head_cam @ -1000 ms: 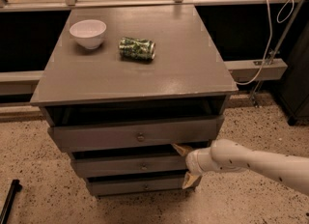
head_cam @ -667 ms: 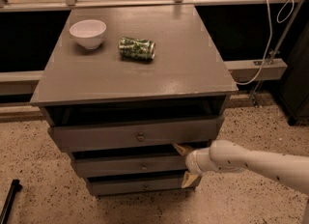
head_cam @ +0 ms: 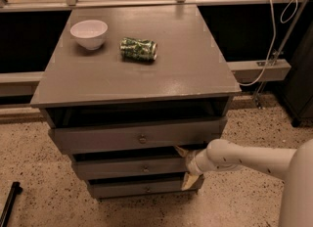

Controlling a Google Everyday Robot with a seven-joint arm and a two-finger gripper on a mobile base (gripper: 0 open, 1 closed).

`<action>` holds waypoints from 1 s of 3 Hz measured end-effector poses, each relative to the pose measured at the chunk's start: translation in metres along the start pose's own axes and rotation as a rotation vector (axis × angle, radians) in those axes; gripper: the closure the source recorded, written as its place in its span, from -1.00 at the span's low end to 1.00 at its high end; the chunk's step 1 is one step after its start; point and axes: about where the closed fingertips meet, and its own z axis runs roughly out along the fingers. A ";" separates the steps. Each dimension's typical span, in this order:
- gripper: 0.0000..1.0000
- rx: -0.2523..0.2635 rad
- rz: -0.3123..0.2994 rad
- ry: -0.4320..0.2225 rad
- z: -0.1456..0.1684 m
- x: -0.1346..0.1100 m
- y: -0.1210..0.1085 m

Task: Open middle drawer

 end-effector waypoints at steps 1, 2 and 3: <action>-0.49 -0.022 0.012 -0.007 0.007 0.002 0.002; -0.18 -0.048 -0.010 -0.042 -0.002 -0.013 0.012; -0.18 -0.058 -0.039 -0.096 -0.029 -0.039 0.030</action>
Offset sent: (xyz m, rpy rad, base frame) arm -0.0394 0.0161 0.0242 0.0461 0.0521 0.1066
